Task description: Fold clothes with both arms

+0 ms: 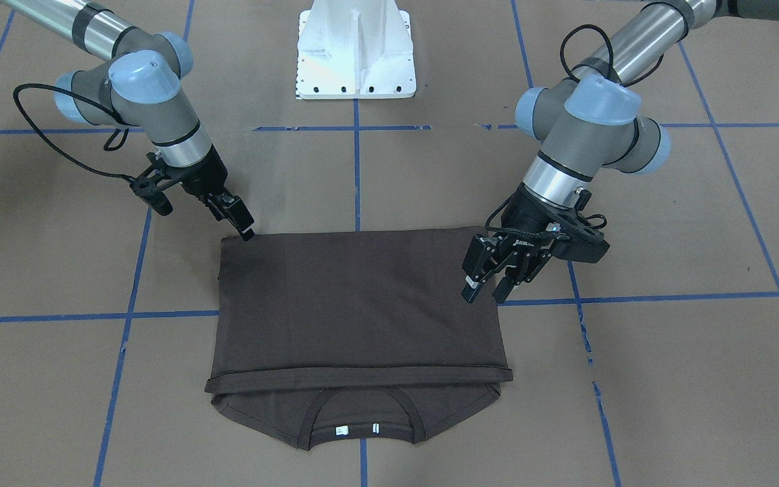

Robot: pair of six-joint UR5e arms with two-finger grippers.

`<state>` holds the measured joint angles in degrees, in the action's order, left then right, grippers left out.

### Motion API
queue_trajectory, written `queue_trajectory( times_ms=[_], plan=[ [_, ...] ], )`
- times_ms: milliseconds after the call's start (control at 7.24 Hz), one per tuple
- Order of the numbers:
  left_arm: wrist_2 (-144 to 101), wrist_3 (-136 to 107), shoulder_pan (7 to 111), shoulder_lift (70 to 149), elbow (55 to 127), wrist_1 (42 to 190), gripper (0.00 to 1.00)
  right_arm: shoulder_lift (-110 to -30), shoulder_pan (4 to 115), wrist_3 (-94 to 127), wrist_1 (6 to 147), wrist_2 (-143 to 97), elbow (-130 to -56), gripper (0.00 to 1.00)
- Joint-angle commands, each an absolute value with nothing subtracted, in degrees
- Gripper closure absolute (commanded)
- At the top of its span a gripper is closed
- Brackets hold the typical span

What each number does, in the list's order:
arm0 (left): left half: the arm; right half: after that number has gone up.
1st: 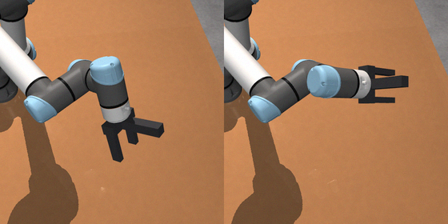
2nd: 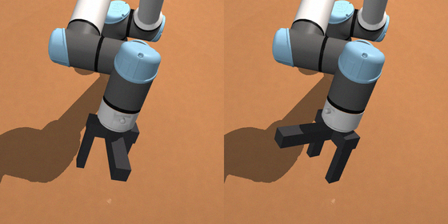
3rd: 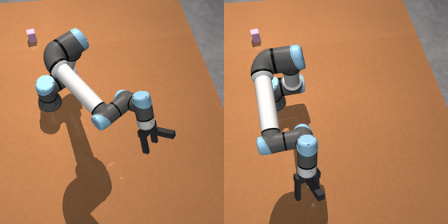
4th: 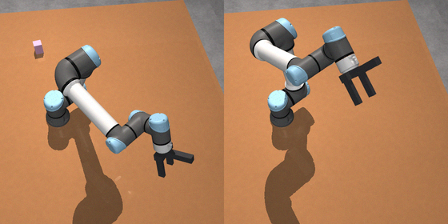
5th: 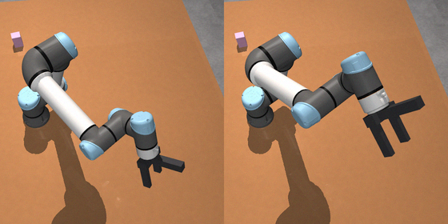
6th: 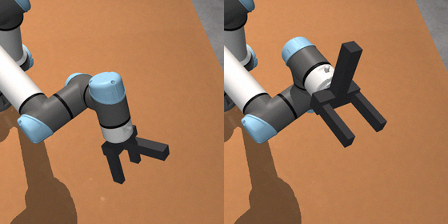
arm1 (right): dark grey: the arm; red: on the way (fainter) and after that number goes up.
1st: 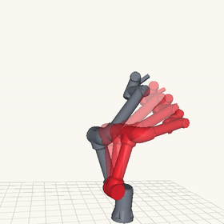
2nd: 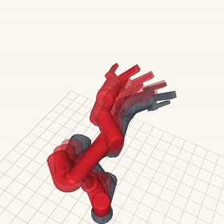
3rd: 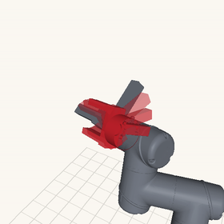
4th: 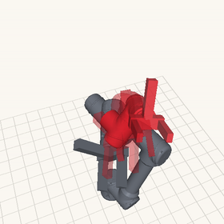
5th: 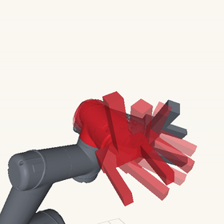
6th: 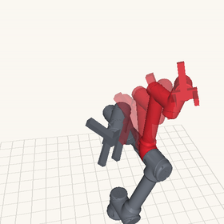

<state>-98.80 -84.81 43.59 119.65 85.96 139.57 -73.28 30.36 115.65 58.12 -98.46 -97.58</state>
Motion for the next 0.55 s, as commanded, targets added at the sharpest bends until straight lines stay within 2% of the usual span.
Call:
queue_trajectory(
  times_ms=[0, 138, 414],
  plan=[
    [-98.79, -84.81, 43.59, 119.18, 86.05, 139.57, 0.32, -72.51, 30.67, 115.31, 58.10, -97.56, -95.89, 0.27],
    [-98.79, -84.81, 43.59, 118.92, 86.04, 139.57, 0.32, -72.86, 30.93, 115.05, 58.10, -97.56, -95.54, 0.29],
    [-98.79, -84.81, 43.59, 118.74, 86.04, 139.57, 0.32, -72.86, 31.90, 115.05, 58.10, -97.82, -96.06, 0.81]
  ],
)
